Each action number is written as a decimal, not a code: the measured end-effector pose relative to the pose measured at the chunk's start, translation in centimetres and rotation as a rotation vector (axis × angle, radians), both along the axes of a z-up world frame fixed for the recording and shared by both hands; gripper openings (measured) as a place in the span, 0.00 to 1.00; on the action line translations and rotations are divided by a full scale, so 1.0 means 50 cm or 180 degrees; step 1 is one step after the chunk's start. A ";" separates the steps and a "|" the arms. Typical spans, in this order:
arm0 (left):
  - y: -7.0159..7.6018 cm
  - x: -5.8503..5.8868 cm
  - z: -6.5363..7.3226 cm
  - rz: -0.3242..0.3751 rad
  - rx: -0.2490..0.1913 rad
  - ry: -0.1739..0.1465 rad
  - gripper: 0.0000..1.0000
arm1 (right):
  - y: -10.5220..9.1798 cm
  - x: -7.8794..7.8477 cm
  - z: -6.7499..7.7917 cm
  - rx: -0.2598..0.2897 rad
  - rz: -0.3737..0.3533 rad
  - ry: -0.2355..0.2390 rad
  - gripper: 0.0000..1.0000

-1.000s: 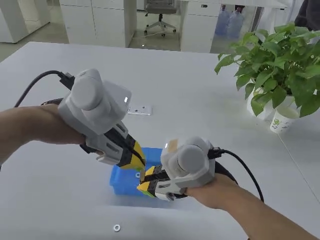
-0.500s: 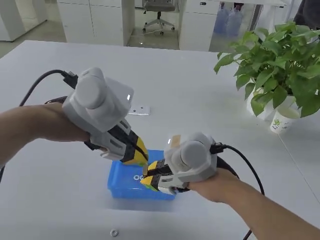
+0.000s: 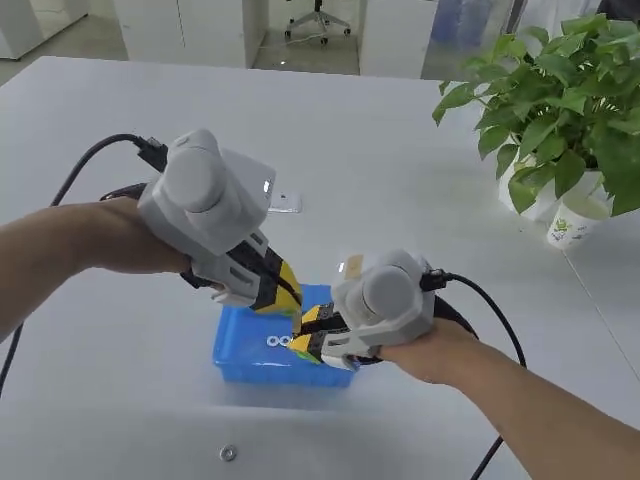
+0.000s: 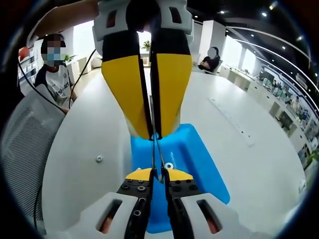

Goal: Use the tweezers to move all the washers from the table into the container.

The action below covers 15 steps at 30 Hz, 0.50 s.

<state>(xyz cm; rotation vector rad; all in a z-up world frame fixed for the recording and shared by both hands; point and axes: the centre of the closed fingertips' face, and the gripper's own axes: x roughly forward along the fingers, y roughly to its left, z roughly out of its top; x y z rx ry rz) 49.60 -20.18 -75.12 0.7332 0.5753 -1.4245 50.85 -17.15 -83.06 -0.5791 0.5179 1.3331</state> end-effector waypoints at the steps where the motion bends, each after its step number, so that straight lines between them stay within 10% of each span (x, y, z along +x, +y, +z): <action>1: 0.000 0.003 -0.003 0.0008 -0.0001 -0.0001 0.05 | 0.000 0.003 -0.003 -0.0001 -0.0002 0.0010 0.11; 15: 0.000 0.030 -0.041 0.0072 0.0025 0.0005 0.05 | -0.002 0.028 -0.043 -0.0083 0.0017 0.0090 0.11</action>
